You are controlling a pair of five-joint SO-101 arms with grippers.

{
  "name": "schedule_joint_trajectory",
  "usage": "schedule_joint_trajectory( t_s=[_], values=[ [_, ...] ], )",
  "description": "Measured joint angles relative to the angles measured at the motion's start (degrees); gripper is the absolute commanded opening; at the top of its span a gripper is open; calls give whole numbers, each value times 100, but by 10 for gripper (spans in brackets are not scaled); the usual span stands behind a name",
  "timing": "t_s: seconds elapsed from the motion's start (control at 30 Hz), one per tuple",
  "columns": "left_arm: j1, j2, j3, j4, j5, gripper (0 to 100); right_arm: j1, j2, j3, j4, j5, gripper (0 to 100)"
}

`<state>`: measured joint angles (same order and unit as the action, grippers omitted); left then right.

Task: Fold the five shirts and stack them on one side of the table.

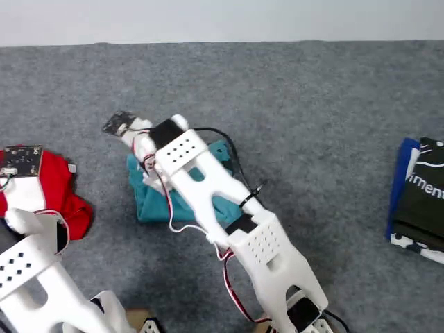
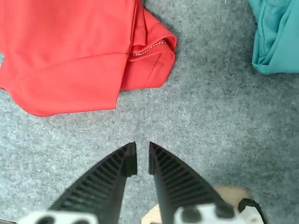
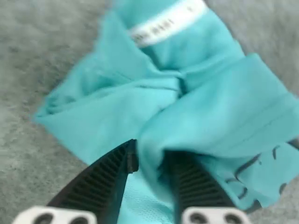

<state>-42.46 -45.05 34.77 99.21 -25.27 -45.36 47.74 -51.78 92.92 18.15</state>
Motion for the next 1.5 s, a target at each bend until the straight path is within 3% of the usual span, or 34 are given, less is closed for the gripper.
schedule_joint_trajectory(
  t_s=[0.3,0.43,0.7,0.8,0.93,1.23,1.37,1.5],
  values=[
    [0,0,0,0,0,51,-229,-9,-1732,765,79,146],
    [0,0,0,0,0,51,299,-9,-1785,765,79,2],
    [0,0,0,0,0,51,1574,-9,-633,765,273,10],
    [0,0,0,0,0,51,1741,-18,-229,765,281,10],
    [0,0,0,-18,0,51,1433,-18,141,774,281,10],
    [0,0,0,-158,0,51,-413,316,-501,774,290,10],
    [0,0,0,-158,0,51,-422,316,-1301,774,290,10],
    [0,0,0,-229,0,51,26,308,-1952,774,290,10]
  ],
)
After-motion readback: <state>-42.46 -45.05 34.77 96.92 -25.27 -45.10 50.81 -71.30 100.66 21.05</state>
